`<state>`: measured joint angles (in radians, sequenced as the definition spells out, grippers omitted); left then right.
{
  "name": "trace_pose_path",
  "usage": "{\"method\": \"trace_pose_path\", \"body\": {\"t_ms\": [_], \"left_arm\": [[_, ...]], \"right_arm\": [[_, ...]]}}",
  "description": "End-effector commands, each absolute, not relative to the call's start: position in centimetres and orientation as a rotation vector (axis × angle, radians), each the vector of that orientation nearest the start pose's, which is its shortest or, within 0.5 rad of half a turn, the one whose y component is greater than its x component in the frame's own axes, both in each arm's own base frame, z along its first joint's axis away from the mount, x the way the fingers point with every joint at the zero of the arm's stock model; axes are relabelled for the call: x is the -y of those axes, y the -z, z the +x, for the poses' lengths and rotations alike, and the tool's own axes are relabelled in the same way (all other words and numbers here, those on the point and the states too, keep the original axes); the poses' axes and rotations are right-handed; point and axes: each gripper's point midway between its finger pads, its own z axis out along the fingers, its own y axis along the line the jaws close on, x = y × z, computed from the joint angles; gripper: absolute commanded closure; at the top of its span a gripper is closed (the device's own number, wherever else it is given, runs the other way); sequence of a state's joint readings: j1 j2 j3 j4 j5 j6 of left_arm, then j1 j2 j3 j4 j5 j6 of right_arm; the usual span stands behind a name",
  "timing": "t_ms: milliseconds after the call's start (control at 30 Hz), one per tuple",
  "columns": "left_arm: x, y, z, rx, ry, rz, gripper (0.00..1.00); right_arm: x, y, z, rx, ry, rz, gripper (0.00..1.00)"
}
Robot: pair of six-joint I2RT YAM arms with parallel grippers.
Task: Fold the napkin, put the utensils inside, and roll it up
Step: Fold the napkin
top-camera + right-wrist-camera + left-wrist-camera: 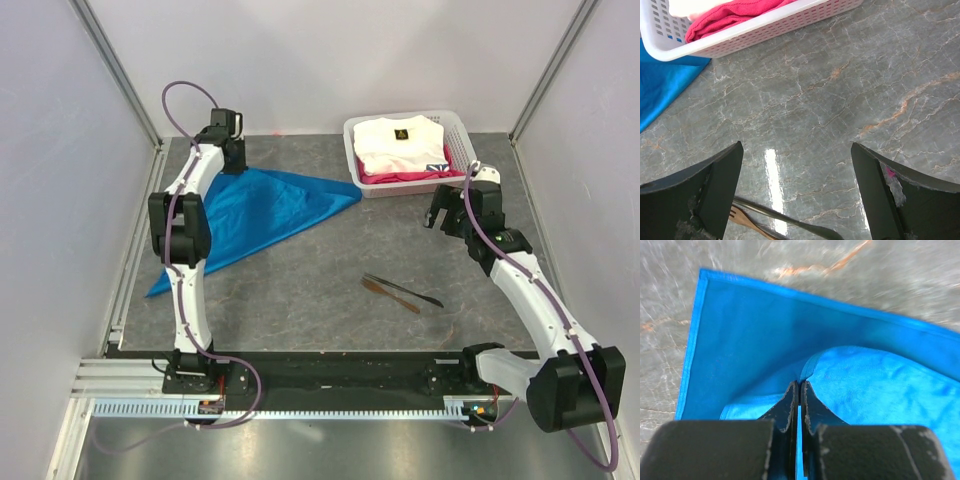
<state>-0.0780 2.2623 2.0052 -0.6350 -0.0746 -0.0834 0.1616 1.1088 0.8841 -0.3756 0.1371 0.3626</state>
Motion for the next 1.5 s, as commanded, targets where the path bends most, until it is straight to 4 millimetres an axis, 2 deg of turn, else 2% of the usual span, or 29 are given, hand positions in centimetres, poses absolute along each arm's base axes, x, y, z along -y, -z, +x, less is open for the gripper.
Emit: {"method": "trace_pose_path", "body": {"t_ms": [0,200,300,333,367,667,733,1067,1467], "left_arm": [[1.9,-9.6,57.3,-2.458,-0.018,-0.014,0.98],[-0.2,-9.5,58.0,-2.447,-0.025,-0.049,0.98],[-0.2,-9.6,58.5,-2.437,-0.018,-0.045,0.98],[-1.8,-9.7,58.6,-2.433,-0.027,-0.077,0.98],[-2.2,-9.9,58.8,-2.427,-0.027,-0.083,0.98],[-3.7,-9.4,60.1,-2.412,-0.032,-0.076,0.98],[-3.3,-8.9,60.3,-2.418,0.010,-0.065,0.98],[-4.2,-7.7,61.1,-2.421,0.003,-0.044,0.98],[-5.0,-7.0,61.6,-2.419,-0.002,-0.056,0.98]], "right_arm": [[-4.4,-19.8,34.7,-2.104,-0.138,0.292,0.02],[-4.2,-19.6,34.9,-2.110,-0.128,0.296,0.02],[-4.4,-19.5,35.0,-2.118,-0.128,0.290,0.02],[-4.4,-19.4,35.0,-2.119,-0.130,0.291,0.02],[-4.4,-19.3,35.0,-2.122,-0.130,0.291,0.02],[-4.4,-19.0,35.0,-2.129,-0.130,0.296,0.02],[-4.4,-18.9,35.0,-2.134,-0.131,0.296,0.02],[-4.5,-18.5,35.2,-2.146,-0.126,0.294,0.02],[-4.4,-17.7,35.6,-2.167,-0.113,0.292,0.02]]}}
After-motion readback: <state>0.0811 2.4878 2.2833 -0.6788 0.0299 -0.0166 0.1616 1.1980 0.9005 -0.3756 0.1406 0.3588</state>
